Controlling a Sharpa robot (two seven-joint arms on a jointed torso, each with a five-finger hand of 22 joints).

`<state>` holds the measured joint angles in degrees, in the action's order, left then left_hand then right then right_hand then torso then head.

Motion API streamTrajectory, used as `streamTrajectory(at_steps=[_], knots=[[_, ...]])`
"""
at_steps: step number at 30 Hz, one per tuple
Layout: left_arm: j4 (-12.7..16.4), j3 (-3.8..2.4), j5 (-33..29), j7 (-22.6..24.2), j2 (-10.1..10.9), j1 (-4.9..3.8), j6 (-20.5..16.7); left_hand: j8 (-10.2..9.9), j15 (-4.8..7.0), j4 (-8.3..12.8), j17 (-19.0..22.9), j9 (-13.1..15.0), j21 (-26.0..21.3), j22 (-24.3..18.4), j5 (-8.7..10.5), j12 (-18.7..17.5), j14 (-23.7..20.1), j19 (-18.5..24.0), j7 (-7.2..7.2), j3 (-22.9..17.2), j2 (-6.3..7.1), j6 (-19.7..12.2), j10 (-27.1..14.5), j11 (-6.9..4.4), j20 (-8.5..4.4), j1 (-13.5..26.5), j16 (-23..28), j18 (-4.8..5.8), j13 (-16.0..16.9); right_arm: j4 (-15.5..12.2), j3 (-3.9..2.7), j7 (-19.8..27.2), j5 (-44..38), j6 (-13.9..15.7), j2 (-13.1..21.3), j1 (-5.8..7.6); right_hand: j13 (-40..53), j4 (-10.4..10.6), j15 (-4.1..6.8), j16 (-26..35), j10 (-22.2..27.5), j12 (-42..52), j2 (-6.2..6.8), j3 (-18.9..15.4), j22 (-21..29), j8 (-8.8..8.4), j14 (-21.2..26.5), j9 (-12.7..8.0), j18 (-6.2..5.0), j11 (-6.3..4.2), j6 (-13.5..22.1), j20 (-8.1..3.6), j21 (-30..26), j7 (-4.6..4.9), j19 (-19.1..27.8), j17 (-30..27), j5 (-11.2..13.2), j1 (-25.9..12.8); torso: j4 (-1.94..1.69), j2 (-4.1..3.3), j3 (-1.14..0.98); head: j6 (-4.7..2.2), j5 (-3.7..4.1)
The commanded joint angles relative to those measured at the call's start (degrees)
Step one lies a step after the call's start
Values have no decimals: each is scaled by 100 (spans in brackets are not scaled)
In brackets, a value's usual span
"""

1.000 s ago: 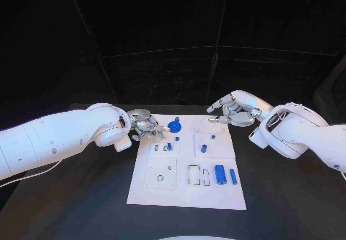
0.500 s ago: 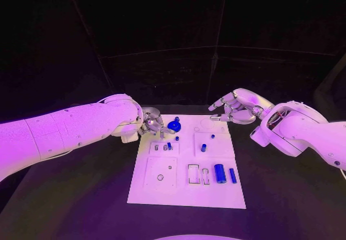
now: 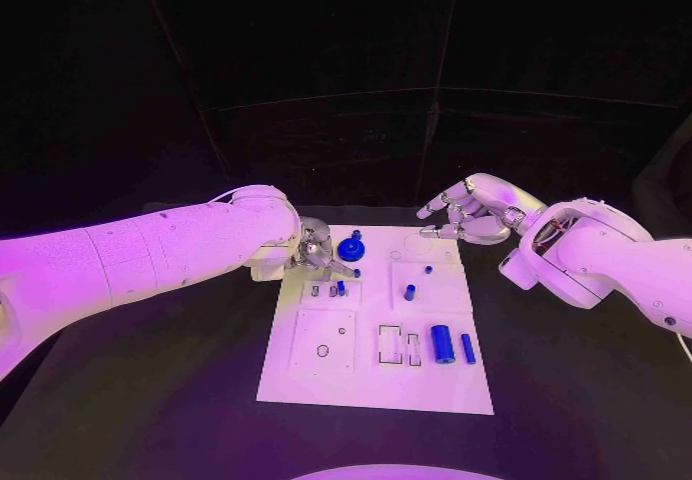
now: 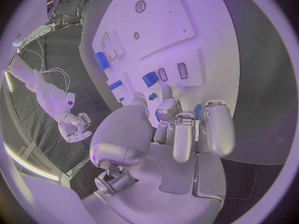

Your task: Assemble the parts on the task board

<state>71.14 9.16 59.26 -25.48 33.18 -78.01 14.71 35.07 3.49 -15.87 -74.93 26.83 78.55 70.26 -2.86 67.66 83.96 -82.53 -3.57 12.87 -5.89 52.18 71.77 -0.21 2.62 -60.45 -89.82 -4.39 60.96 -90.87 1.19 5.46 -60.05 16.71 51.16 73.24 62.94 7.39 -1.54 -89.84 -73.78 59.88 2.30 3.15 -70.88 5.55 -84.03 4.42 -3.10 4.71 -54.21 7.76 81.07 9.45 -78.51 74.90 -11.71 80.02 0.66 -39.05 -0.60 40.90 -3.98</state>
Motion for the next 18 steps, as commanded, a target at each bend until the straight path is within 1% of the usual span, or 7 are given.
streamTrajectory(at_steps=[1, 2, 6, 12, 18], knots=[[-28, 8, 107, -61, -51, -14, 219, 19, 44, -6, -1507, 5, 34, 5, 20, 9, 604, -9, -16, 27, -48, -42, 4, -10, -44, -15, -18, 65, 0, 12, -4, -19, 27, -31, -26, 12, -12, 14, -13, -16, 39, -34, -2, -35, 15, 36, -597, 5, -108, 0, -38, 0, -26, 8, 48, 1510, -44, 53, 2, -1, 3, 17, -2], [-39, 12, 108, -62, -75, -14, 224, 24, 44, -3, -1507, 13, 35, 7, 20, 8, 604, -9, -17, 32, -51, -47, 3, -10, -44, -20, -18, 66, 0, 20, -4, -20, 27, -26, -36, 12, -13, 14, -13, -16, 40, -35, -2, -36, 16, 36, -597, 5, -108, 0, -37, 0, -27, 8, 49, 1510, -47, 54, -1, 2, -1, 25, -6], [-61, 17, 109, -64, -119, -14, 244, 29, 44, -1, -1507, 20, 36, 9, 20, 6, 604, -8, -17, 38, -53, -52, 0, -10, -44, -24, -18, 66, -2, 46, -4, -25, 27, -12, -55, 12, -28, 18, -12, -16, 48, -52, -1, -44, 40, 32, -597, 2, -113, 1, -31, -1, -40, 9, 63, 1510, -76, 55, -9, 1, -1, 36, -4], [-98, 20, 110, -68, -155, -15, 287, 39, 43, 9, -1507, 41, 35, 6, 19, -2, 604, -2, -19, 50, -66, -74, -10, -8, -43, -45, -18, 65, -9, 71, -4, -36, 26, -3, -75, 12, -35, 22, -12, -16, 51, -59, -2, -51, 53, 28, -597, -1, -115, 2, -22, -1, -48, 10, 69, 1510, -106, 59, -2, 1, -2, 58, -15], [-111, 21, 110, -69, -194, -14, 350, 68, 38, 65, -1507, 99, 46, 25, 18, -5, 604, 2, -24, 63, -100, -118, -20, -3, -39, -138, -18, 67, -4, 90, -4, -38, 26, 1, -92, 12, -36, 22, -12, -16, 51, -60, -4, -54, 56, 26, -597, -3, -115, 2, -16, -2, -51, 11, 70, 1510, -136, 68, 2, 1, -3, 79, -17]])
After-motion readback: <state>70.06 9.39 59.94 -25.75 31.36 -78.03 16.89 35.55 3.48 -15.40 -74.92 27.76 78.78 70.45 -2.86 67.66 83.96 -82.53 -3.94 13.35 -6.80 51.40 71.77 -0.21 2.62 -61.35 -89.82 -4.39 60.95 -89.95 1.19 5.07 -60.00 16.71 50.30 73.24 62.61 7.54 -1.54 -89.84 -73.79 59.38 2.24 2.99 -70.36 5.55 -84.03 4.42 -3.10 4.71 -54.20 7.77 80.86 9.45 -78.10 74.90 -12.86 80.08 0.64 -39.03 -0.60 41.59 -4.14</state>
